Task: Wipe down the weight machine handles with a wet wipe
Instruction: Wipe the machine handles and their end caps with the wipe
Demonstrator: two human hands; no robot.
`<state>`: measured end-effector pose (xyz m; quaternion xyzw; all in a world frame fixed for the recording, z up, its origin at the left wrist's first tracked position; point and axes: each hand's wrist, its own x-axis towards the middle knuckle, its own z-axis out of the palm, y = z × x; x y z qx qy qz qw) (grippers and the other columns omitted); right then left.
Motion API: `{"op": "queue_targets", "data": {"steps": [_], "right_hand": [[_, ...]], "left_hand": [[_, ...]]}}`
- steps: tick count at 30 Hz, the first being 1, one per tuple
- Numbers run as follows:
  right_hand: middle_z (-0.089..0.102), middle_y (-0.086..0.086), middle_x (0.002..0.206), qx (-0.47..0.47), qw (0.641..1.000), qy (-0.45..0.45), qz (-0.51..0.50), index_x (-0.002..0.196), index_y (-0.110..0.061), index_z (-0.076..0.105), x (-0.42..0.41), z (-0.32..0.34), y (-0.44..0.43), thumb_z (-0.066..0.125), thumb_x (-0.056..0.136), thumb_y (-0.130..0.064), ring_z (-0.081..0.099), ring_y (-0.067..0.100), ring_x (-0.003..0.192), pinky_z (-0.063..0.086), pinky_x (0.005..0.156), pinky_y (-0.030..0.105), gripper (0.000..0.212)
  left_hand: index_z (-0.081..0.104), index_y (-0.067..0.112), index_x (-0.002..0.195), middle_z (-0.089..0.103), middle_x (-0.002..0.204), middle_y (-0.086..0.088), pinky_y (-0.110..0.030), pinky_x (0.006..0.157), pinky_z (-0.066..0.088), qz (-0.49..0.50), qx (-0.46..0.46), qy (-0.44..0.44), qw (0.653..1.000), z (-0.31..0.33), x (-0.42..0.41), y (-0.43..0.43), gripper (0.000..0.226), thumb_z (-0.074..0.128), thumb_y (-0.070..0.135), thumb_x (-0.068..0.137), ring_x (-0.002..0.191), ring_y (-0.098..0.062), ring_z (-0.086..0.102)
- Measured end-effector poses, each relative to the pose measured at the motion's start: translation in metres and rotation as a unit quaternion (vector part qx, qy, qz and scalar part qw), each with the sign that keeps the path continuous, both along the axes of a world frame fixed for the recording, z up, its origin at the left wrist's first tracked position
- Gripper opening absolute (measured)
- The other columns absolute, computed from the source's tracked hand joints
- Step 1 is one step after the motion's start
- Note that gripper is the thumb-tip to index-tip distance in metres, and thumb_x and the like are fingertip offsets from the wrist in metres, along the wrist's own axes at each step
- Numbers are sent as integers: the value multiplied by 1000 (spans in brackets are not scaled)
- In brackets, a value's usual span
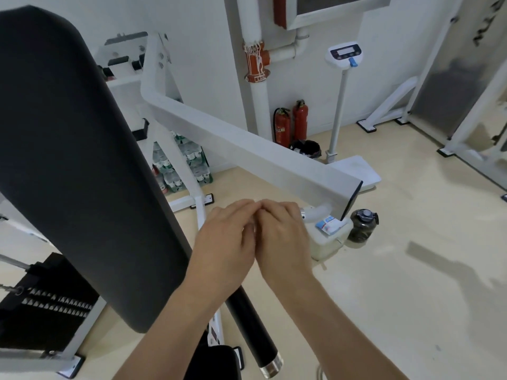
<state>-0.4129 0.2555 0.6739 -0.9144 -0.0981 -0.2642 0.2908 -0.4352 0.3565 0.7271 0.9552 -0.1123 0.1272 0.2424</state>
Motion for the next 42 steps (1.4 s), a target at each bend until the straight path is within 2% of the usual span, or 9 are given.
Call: {"op": "queue_targets", "data": {"steps": [4, 10, 18, 22, 27, 31, 35, 38, 42], "right_hand": [[73, 1, 95, -22, 996, 10, -88, 83, -11, 72, 1, -5, -42, 61, 73, 1, 56, 30, 81, 45, 72, 34, 19], [67, -2, 82, -130, 976, 165, 58, 82, -15, 63, 29, 21, -45, 45, 91, -7, 44, 24, 85, 34, 67, 33, 22], [73, 3, 77, 38, 997, -59, -44, 75, -7, 72, -2, -6, -57, 64, 75, 3, 51, 16, 69, 46, 59, 29, 13], [72, 11, 87, 39, 997, -40, -60, 82, 0, 72, -2, -11, -48, 64, 70, 11, 64, 32, 65, 34, 67, 24, 18], [61, 13, 121, 68, 994, 83, -8, 98, -3, 71, 4, -3, -54, 49, 84, 4, 62, 23, 101, 31, 80, 12, 27], [53, 3, 113, 199, 969, 149, -8, 107, -9, 68, -6, 1, -58, 50, 82, 8, 56, 10, 91, 41, 82, 9, 35], [53, 2, 111, 312, 940, 129, -55, 115, -11, 65, -26, -11, -57, 51, 82, 13, 61, 6, 88, 45, 73, 8, 43], [51, -2, 108, 338, 928, 140, -68, 117, -14, 64, -32, -15, -57, 50, 82, 11, 59, 1, 88, 46, 71, 8, 45], [53, -2, 110, 384, 905, 172, -57, 124, -17, 60, -29, -12, -61, 49, 86, 6, 58, 2, 89, 46, 68, 8, 46]], "left_hand": [[68, 16, 108, 69, 108, 6, -24, 75, 44, 5, 100, -35, 994, -7, 3, 1, 28, 70, 11, 81, 82, -21, 56], [66, 22, 110, 64, 110, 7, -23, 75, 30, -19, 129, 26, 991, 4, 26, -6, 24, 48, 16, 96, 83, -15, 39], [63, 27, 117, 64, 109, 10, -21, 75, 29, -5, 100, 40, 994, 2, 24, -2, 27, 50, 18, 95, 87, -11, 39], [61, 26, 121, 61, 119, 10, -22, 81, 36, -11, 91, 27, 995, -1, 19, -7, 31, 52, 15, 93, 94, -14, 45], [61, 25, 120, 62, 123, 10, -43, 74, 49, -79, 108, -27, 991, -6, 17, -31, 28, 48, 26, 95, 91, -25, 56], [54, 29, 128, 58, 128, 16, -37, 77, 38, -85, 193, -12, 977, -16, 32, -43, 39, 34, 43, 97, 98, -22, 52], [65, 29, 107, 69, 101, 12, -34, 71, 33, -70, 326, -43, 942, -13, 38, -46, 44, 30, 51, 92, 91, -20, 52], [63, 25, 100, 66, 94, 6, -34, 73, 32, -85, 358, 7, 930, -5, 52, -53, 30, 40, 43, 98, 100, -22, 49], [48, 20, 63, 58, 72, 0, -33, 67, 42, -92, 222, 229, 943, 8, 84, -52, 42, 36, 37, 99, 82, -24, 54]]}}
